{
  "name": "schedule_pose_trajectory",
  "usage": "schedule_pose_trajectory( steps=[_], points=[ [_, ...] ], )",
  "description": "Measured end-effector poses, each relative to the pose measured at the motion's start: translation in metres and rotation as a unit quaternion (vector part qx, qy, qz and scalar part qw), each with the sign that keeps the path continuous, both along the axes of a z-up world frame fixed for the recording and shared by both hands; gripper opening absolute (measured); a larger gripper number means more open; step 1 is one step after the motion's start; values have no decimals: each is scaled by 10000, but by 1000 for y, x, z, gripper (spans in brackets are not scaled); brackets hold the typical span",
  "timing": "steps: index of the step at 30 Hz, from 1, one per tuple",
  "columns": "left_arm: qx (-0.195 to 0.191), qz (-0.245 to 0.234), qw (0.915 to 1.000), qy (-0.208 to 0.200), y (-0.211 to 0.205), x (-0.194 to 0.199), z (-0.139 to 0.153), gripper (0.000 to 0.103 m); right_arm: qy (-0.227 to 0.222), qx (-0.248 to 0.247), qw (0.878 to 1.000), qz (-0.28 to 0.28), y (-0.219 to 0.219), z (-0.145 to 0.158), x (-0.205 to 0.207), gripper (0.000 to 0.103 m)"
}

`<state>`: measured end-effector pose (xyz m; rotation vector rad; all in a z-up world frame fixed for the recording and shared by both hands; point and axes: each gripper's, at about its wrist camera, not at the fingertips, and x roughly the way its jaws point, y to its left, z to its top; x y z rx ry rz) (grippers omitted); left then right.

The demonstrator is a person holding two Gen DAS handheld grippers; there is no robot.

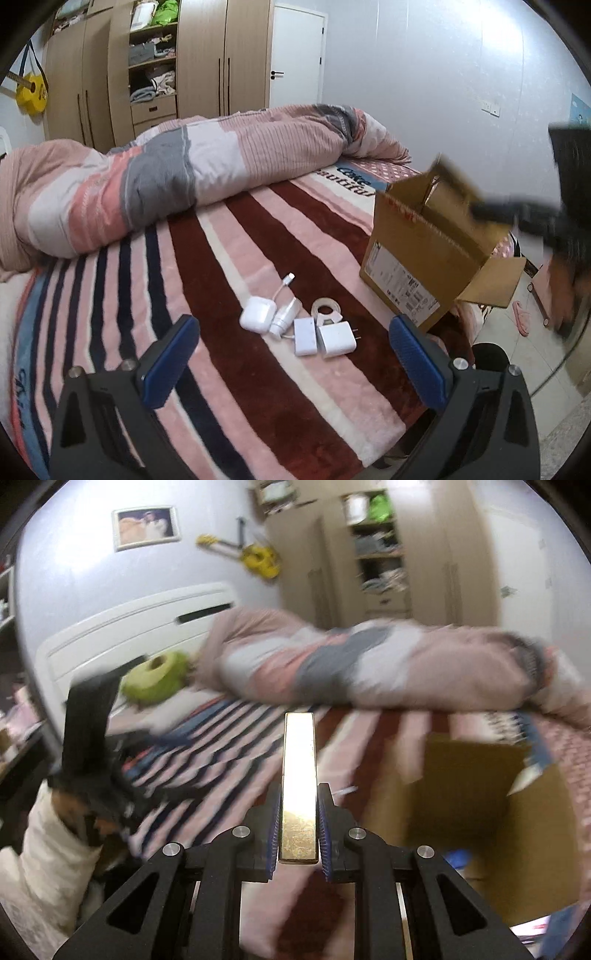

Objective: Organize rigid objects
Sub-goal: 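Lower the gold tube into the box with the right tool while the left tool grasps the white charger plug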

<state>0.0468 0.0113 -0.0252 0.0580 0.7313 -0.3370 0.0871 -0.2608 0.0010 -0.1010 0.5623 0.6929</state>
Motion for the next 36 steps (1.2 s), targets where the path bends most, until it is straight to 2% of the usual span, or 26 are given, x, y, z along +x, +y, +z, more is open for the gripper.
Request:
schedule_pose_trajectory(
  steps=[2, 4, 8, 13, 16, 18, 20, 28, 31, 36],
  points=[
    [-3, -43, 10000, 84, -7, 7, -12, 102, 105, -331, 9986, -409, -18, 1, 18, 14],
    [15, -50, 9997, 219, -12, 13, -27, 102, 427, -524, 9954, -679, -34, -7, 38, 14],
    [-93, -116, 9988, 462, -20, 24, -53, 102, 886, -797, 9881, -969, -47, -30, 62, 14],
    [-134, -349, 9966, 741, -51, 37, -86, 100, 960, -888, 9853, -1097, -50, -43, 70, 14],
    [-107, -515, 9948, 867, -73, 44, -105, 88, 915, -808, 9871, -1036, -56, -42, 65, 15],
    [-79, -533, 9939, 961, -83, 49, -117, 72, 888, -765, 9880, -1004, -57, -42, 64, 15],
    [-166, -537, 9927, 1069, -88, 56, -127, 63, 888, -686, 9889, -978, -60, -41, 62, 16],
    [-137, -155, 9946, 1021, -98, 76, -146, 61, 987, -458, 9896, -941, -67, -46, 64, 18],
    [126, 9, 9959, 892, -102, 76, -148, 41, 1006, -412, 9902, -882, -67, -46, 62, 18],
    [-60, -66, 9957, 923, -92, 72, -144, 40, 963, -368, 9915, -798, -62, -43, 55, 18]
  ],
)
